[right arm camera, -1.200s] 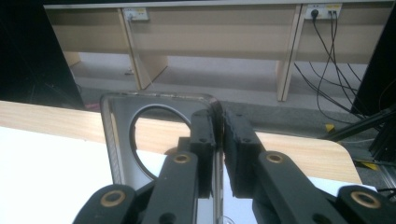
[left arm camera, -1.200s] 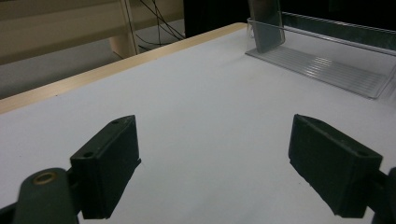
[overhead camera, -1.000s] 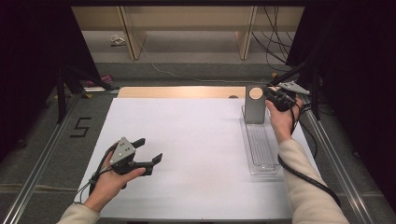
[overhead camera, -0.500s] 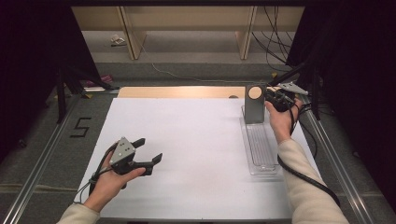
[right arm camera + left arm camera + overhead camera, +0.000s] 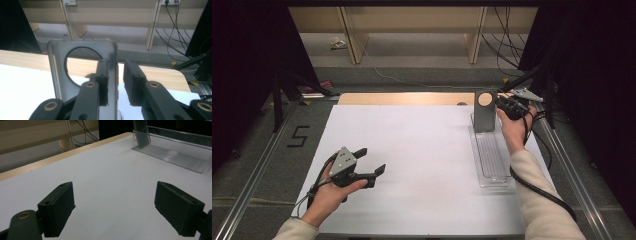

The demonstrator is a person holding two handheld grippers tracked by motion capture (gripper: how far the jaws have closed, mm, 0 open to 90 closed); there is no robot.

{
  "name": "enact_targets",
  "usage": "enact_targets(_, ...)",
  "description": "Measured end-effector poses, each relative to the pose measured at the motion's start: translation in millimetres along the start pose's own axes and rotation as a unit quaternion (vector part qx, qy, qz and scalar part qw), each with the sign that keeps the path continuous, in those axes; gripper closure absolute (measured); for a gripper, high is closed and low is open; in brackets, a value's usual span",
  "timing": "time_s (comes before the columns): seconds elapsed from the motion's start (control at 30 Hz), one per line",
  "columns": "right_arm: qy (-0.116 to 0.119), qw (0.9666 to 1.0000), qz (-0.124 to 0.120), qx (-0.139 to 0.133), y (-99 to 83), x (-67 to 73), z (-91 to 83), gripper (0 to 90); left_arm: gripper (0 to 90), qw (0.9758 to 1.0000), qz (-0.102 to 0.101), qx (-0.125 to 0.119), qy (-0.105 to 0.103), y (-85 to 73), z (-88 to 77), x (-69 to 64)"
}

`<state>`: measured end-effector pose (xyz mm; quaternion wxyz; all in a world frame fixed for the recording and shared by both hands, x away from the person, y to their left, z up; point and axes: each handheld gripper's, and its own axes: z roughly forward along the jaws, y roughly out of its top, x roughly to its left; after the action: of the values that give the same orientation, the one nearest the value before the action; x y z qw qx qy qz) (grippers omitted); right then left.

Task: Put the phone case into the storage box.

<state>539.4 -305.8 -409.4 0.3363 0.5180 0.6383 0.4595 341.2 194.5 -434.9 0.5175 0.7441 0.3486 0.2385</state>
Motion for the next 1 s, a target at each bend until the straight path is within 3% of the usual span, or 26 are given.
enact_targets(0.27, -0.008, 0.9999, 0.009, -0.004, 1.5, -0.2, -4.7, 58.2, 15.7, 1.0000, 0.000, 0.000, 0.000, 0.3, -0.3, -0.1)
enact_targets(0.67, -0.007, 0.9998, 0.011, -0.014, 4.6, 5.4, -14.6, 30.0, 15.7, 1.0000, -0.002, 0.000, 0.002, 0.3, -0.7, 1.0)
enact_targets(1.0, 0.004, 0.9999, -0.005, -0.012, 1.7, 8.3, -29.9, 17.6, 15.6, 1.0000, -0.001, -0.001, 0.002, 1.1, -1.2, 1.2)
